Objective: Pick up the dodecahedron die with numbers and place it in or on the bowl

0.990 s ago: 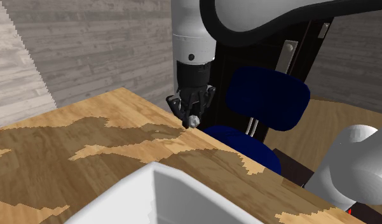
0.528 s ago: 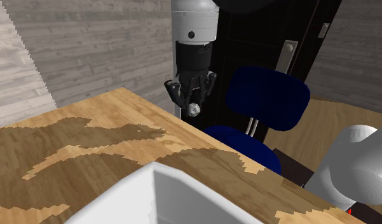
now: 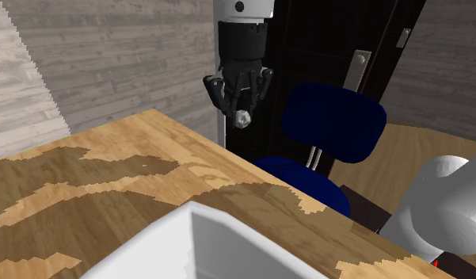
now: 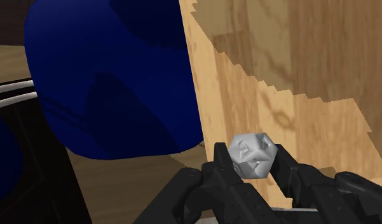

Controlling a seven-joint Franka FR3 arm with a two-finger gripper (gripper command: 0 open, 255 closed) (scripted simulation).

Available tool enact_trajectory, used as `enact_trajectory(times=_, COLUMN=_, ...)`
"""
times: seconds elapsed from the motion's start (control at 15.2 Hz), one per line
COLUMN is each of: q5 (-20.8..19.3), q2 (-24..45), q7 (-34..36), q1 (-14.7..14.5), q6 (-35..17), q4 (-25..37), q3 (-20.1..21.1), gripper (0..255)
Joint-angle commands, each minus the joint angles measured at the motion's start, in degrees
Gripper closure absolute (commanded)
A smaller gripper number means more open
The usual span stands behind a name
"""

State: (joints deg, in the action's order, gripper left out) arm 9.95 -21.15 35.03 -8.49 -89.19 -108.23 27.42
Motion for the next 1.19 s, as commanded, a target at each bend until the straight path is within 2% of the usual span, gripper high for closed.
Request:
enact_trajectory(times=0.0, q5=-0.2, q2=0.5, q7=0.1, q1=0.1, q6=1.5, q4=2.0, q3=-0.1, gripper=255)
enact_trajectory(times=0.73, q5=-1.6, q2=4.0, q7=1.5, q1=0.7, q6=9.8, q4=13.6, q3=0.2, gripper=255)
enact_trajectory(times=1.12, q5=0.2, q2=3.5, q7=10.0, q1=-1.9, q6=10.0, q4=14.2, q3=5.9, gripper=255)
